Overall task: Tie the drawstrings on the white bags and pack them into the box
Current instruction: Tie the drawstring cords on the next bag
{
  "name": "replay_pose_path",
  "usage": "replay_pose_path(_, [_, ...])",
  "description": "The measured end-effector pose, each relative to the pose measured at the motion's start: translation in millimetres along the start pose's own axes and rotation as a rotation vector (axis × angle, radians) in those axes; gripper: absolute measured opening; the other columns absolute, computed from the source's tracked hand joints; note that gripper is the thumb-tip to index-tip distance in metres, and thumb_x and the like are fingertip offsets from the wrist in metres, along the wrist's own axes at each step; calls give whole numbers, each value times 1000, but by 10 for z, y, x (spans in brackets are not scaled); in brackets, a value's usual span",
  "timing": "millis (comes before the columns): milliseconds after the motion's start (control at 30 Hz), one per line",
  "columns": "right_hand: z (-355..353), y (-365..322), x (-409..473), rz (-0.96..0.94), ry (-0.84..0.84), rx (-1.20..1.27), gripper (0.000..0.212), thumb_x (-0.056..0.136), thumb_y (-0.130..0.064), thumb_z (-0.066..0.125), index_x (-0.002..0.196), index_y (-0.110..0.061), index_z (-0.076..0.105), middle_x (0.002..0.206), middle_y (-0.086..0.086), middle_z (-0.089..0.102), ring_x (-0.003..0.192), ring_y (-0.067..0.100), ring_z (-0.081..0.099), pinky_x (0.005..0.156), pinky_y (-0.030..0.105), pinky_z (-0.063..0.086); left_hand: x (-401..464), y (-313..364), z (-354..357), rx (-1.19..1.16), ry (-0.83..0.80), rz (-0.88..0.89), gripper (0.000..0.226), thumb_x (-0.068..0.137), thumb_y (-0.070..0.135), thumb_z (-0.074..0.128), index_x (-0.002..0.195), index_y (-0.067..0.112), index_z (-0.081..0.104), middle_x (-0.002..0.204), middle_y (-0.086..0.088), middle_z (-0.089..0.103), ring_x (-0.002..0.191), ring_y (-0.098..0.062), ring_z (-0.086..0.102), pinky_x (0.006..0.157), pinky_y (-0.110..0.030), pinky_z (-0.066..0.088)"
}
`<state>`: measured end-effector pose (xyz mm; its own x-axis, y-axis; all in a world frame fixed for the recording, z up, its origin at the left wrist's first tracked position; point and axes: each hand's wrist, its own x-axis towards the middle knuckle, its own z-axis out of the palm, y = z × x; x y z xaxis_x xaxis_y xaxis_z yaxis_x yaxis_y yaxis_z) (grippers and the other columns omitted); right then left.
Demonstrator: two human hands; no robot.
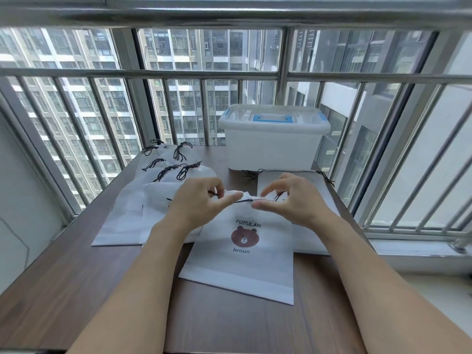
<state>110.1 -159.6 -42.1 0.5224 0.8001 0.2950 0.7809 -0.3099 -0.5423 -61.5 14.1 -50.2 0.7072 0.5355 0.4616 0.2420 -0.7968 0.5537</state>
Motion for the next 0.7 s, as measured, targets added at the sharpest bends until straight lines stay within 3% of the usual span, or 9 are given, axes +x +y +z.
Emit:
replay_pose_path(67, [20, -7, 12, -45, -1, -56, 36, 65, -74, 75, 76, -40, 74, 83, -12, 57, 80, 1, 55, 65, 23, 39, -11, 8, 3, 89, -66, -3, 44, 67, 74, 69, 63, 30, 64, 62, 15, 58, 61, 0, 53, 56, -25, 39])
replay_pose_path(200, [102, 10, 50, -76, 3, -98, 22, 78, -56, 78, 75, -35, 72, 84, -12, 60, 81, 5, 58, 71, 30, 46, -2, -15, 79, 144, -161, -3, 27, 80, 55, 73, 63, 36, 66, 66, 12, 61, 61, 0, 53, 59, -26, 38])
replay_pose_path(333, [171, 47, 79, -88, -55, 12, 17, 92, -39, 69, 79, -28, 70, 83, -13, 63, 79, 1, 55, 73, 28, 41, -38, 131, 159, -161, -182, 22, 23, 89, 36, 72, 67, 27, 72, 80, 13, 57, 76, -1, 52, 70, -17, 36])
replay_pose_path(400, [189, 50, 69, -57, -167, 137, 21, 97, -31, 64, 76, -31, 66, 71, -19, 59, 67, -3, 50, 66, 24, 36, -62, 286, 198, -252, -128, 102, 23, 90, 28, 72, 67, 24, 73, 96, 15, 62, 96, 3, 52, 82, -8, 34])
replay_pose_path(433, [196, 32, 56, -43, -234, 208, 25, 97, -30, 63, 72, -32, 65, 65, -19, 55, 62, -1, 47, 63, 24, 35, -69, 333, 210, -309, -128, 114, 23, 91, 24, 71, 68, 22, 73, 100, 13, 66, 97, 2, 55, 83, -6, 35])
replay_pose_path(533, [184, -7, 33, -4, -321, 411, 33, 88, -30, 58, 56, -31, 53, 62, -9, 37, 62, 15, 32, 61, 35, 23, -53, 342, 201, -602, -259, 23, 25, 96, 28, 65, 79, 12, 75, 83, -1, 74, 61, -18, 55, 68, -21, 43])
replay_pose_path(600, [145, -35, 33, 27, -301, 458, 33, 83, -34, 55, 54, -24, 42, 68, 3, 27, 63, 22, 24, 62, 37, 19, -46, 328, 158, -690, -273, -8, 29, 98, 31, 60, 85, 11, 75, 83, -7, 75, 64, -26, 52, 71, -30, 43])
replay_pose_path(700, [129, -31, 28, 35, -306, 482, 50, 88, -53, 53, 67, -8, 48, 77, 6, 31, 70, 33, 29, 70, 41, 24, -47, 372, 114, -803, -267, -49, 28, 102, 18, 51, 87, 4, 70, 84, -9, 74, 61, -13, 50, 61, -17, 41])
